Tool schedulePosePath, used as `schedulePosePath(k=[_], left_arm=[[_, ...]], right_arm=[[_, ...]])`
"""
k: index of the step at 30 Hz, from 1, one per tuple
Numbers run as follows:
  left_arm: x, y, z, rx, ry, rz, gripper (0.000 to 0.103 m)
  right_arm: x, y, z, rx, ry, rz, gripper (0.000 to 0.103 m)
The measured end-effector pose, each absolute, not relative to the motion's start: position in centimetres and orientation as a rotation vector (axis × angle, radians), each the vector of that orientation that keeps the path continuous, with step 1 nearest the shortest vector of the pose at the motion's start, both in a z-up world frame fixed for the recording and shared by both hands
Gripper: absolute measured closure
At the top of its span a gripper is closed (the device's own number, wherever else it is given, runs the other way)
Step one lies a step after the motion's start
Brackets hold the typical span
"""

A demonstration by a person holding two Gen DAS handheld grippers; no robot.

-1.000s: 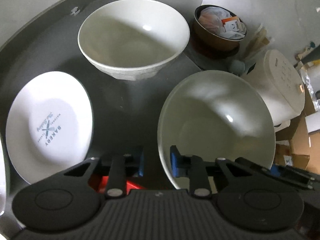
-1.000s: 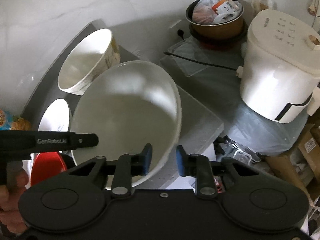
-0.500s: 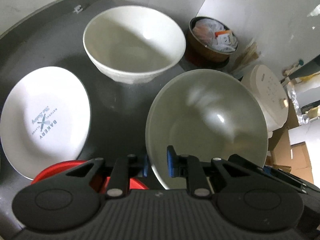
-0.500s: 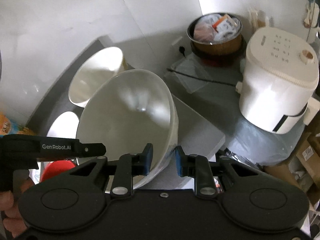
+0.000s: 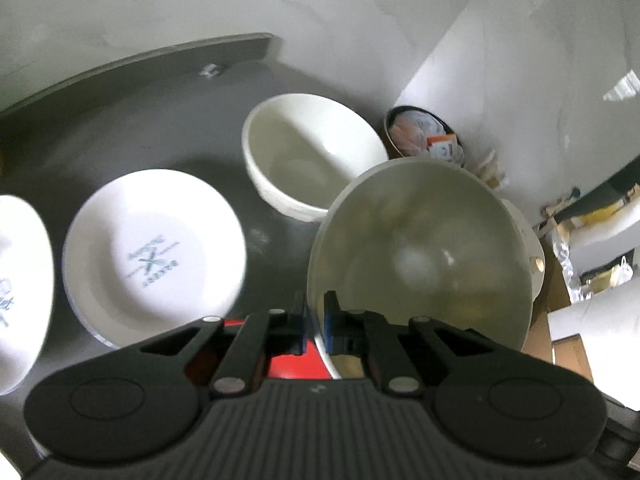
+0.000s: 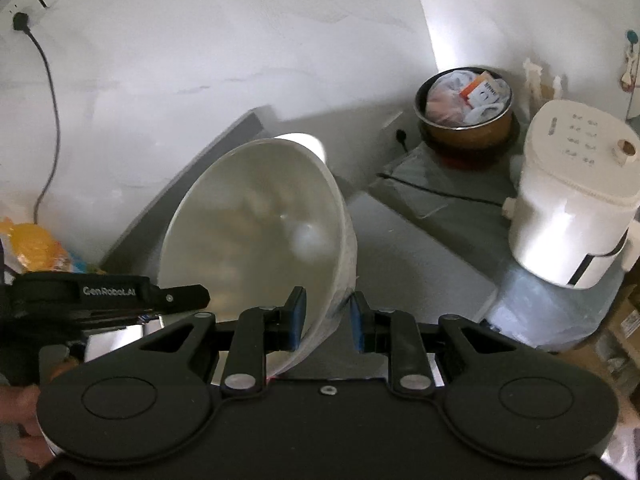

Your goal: Organize plates and bowls

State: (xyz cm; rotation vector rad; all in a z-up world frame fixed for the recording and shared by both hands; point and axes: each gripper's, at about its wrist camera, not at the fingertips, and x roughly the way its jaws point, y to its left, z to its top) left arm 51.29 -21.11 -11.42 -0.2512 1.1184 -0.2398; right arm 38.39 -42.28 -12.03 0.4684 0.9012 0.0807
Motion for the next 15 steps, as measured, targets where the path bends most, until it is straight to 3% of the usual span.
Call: schedulePosePath(k=[15], left_arm=[[47.2,-15.4,-9.8,-0.284,1.111,-0.216,0.096]], right_arm=[[35.8,-36.8,-10.3,0.425,0.898,0.122,0.08]])
